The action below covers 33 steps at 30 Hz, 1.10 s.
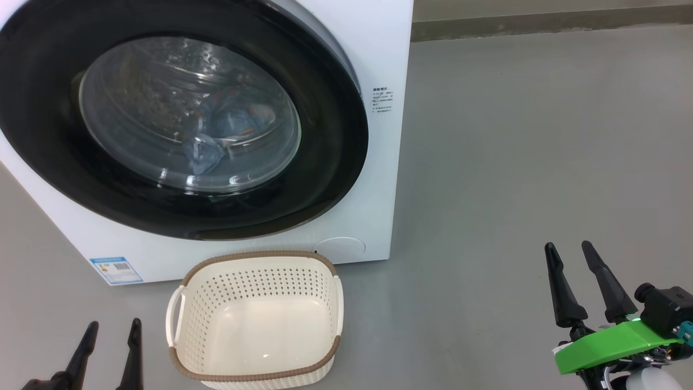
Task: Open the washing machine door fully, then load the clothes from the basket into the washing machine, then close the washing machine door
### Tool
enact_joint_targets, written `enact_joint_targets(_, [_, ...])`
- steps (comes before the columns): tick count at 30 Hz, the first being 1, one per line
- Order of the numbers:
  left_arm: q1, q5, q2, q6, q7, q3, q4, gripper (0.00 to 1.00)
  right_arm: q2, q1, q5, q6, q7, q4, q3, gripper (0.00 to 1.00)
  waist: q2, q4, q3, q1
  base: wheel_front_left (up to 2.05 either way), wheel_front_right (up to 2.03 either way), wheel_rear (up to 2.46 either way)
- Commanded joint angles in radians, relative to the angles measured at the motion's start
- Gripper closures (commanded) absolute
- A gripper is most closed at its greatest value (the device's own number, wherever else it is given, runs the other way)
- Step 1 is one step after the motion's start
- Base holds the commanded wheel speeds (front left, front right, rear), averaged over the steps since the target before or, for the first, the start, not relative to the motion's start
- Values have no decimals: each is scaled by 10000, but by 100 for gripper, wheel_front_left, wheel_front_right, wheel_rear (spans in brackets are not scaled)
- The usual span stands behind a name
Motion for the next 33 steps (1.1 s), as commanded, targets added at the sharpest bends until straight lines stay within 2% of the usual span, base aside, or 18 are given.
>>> enact_joint_targets(1, [-253, 150, 203, -50, -63, 374, -198, 0, -100, -63, -211, -27, -49, -272, 158, 0, 0, 11, 13, 0, 0, 0, 0])
enact_joint_targets(15, [-216, 146, 223, -50, -63, 406, -183, 0, -70, -61, -222, -27, -49, -290, 206, 0, 0, -5, 16, 0, 0, 0, 0])
enact_joint_targets(16, [-2, 84, -2, 0, 1, 28, 2, 100, 40, 0, 2, -2, 1, -4, 17, 100, 0, -4, 16, 0, 0, 0, 0])
enact_joint_targets(20, [119, 57, -338, 4, 18, -42, 414, 100, 282, 213, 79, 0, 12, 480, 145, 100, 0, -3, 16, 1, 0, 0, 0])
enact_joint_targets(27, [47, -682, -402, 1, 253, 16, 356, 100, 332, 193, 731, -2, 208, 444, 43, 100, 0, 32, -7, 23, 0, 0, 0])
enact_joint_targets(33, [-6, -1322, -457, -2, 413, 25, 296, 100, 375, 157, 1287, -3, 378, 433, -46, 100, 0, 62, 17, 2, 0, 0, 0])
